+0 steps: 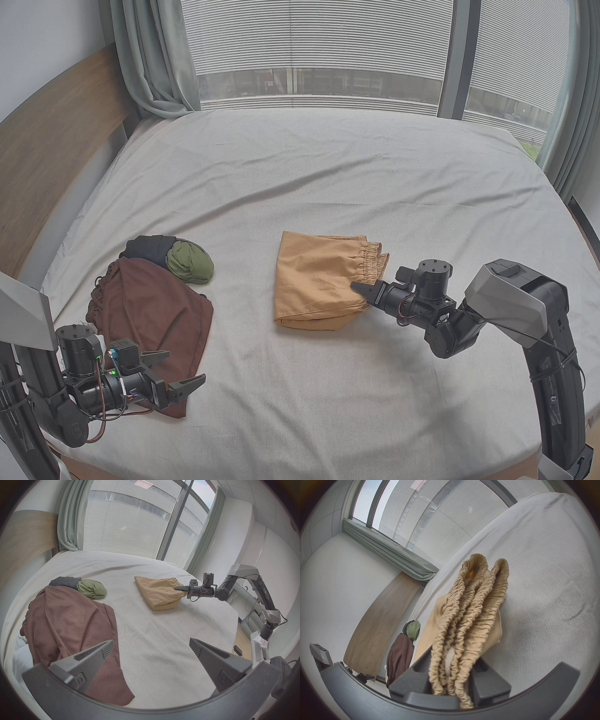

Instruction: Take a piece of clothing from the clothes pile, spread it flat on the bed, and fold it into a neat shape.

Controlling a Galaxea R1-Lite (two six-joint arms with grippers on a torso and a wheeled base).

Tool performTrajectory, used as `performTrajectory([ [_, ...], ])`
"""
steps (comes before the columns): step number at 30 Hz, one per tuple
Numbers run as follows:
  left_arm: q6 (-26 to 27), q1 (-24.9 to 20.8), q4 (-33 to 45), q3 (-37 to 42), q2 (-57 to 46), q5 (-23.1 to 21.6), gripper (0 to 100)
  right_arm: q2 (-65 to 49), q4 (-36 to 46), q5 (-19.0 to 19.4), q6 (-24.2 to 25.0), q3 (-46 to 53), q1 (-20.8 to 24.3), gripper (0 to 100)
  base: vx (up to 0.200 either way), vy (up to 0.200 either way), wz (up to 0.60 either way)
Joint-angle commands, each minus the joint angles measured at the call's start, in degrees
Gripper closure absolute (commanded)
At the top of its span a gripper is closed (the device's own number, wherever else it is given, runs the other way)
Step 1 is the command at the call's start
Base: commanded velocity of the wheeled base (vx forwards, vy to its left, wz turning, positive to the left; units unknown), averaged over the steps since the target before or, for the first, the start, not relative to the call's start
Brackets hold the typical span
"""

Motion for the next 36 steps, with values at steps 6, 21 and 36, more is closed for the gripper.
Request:
performTrajectory([
  [6,-0.05,-0.07,-0.01,0.01,-0.09,-0.01,0,0.63,-0.22,-0.05,0.00,0.43,-0.02,100,0.000,0.000,0.00],
  [21,-0.05,-0.07,-0.10,-0.08,-0.62,-0.01,0,-4.82,-0.22,-0.05,-6.68,17.92,2.09,0,0.000,0.000,0.00],
  [36,-0.05,0.20,-0.10,-0.26,-0.71,-0.01,0,-16.42,-2.68,0.82,-6.24,25.57,10.88,0,0.000,0.000,0.00],
])
